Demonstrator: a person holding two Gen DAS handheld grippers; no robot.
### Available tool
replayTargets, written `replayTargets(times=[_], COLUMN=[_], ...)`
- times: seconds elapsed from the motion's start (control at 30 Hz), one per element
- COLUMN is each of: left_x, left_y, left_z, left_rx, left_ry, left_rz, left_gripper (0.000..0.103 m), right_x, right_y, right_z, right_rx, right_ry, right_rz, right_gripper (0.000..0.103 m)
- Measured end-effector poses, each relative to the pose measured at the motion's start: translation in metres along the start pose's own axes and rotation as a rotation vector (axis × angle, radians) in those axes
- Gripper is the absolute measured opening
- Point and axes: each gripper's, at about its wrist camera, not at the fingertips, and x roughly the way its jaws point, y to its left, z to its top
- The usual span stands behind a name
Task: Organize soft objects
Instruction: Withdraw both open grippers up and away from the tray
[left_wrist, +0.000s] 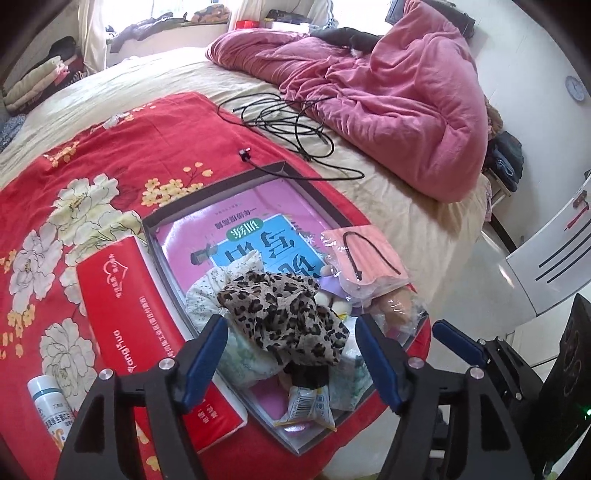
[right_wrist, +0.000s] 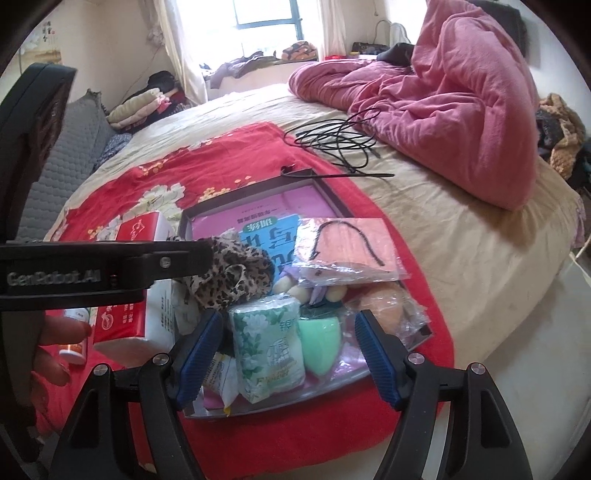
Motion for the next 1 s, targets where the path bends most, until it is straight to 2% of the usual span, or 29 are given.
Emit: replayTargets(times=[0.53, 0.83, 1.0], left_x=[-0.043, -0.07, -0.088], left_y=[0.001, 0.01, 0.017], left_z=[-0.018, -0.038, -0.054], left_rx=[-0.002, -0.032, -0.049], left_ry=[-0.066, -0.115, -0.137], left_rz=[0.036, 0.091, 0.116], left_gripper=[0.075, 0.076, 0.077], right_x=[-0.036, -0.054, -0.063], right_y=[0.004, 0.018, 0.027], right_z=[0.01, 0.01, 0.004], right_rx=[-0.004, -0.037, -0.06], right_ry=[-0.054, -0.083, -0.069], right_rz=[-0.07, -0.107, -0.126], right_gripper=[0.078, 0.079, 0.079])
